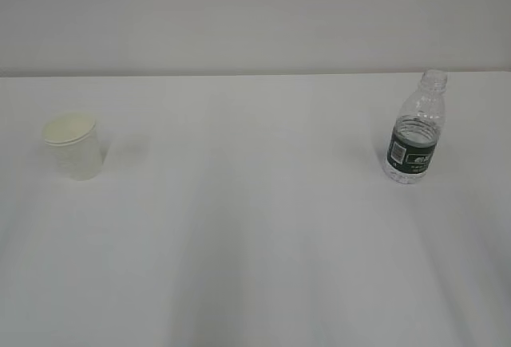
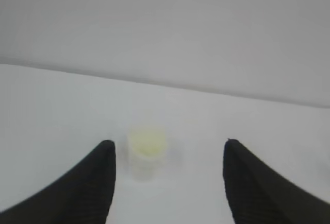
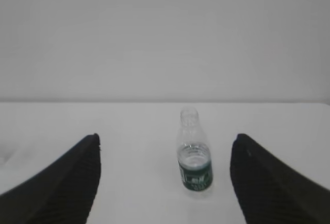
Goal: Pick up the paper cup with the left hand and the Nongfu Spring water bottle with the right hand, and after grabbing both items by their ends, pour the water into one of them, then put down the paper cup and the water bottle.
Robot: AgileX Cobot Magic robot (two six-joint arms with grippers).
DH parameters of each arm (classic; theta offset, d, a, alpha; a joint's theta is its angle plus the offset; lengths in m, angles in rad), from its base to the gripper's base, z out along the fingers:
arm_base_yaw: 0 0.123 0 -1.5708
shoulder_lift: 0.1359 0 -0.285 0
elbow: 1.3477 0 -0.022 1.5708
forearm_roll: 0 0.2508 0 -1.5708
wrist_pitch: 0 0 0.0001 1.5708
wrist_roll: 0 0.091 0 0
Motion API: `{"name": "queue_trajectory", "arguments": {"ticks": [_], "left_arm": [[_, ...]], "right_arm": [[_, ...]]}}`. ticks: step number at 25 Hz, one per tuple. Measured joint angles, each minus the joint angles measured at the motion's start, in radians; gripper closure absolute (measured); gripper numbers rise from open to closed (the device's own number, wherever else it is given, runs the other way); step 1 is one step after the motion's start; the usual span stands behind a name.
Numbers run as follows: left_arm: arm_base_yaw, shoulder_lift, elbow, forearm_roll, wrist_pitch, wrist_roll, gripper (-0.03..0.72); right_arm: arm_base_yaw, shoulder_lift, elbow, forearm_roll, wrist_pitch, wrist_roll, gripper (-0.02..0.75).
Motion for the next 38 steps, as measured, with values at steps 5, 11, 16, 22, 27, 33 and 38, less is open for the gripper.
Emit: {"name": "queue_trajectory", "arguments": {"ticks": [5,11,16,22,27,33,38], "left_arm": [[-0.007,0.158,0.000,0.005,-0.168,0.000,0.221],[-0.112,0.299,0.053,0.032,-0.393,0.000,0.223],[-0.215,0.417,0.136,0.041,-0.587,0.000,0.226],[-0.286,0.614,0.206,0.041,-0.848,0.000,0.244],[-0.297,0.741,0.208,0.105,-1.057,0.000,0.247],[-0.297,0.854,0.208,0.176,-1.219,0.000,0.248],[-0.297,0.934,0.208,0.222,-1.342,0.000,0.249]], "right_arm": [[0.000,0.152,0.000,0.026,-0.225,0.000,0.151],[0.000,0.343,0.000,0.049,-0.389,0.007,0.150],[0.000,0.496,0.009,0.051,-0.497,0.008,0.150],[0.000,0.692,0.092,0.053,-0.759,0.014,0.151],[0.000,0.820,0.128,0.031,-1.000,0.028,0.151],[0.000,0.929,0.129,-0.087,-1.169,0.028,0.150],[0.000,1.054,0.179,-0.103,-1.359,0.028,0.151]]}}
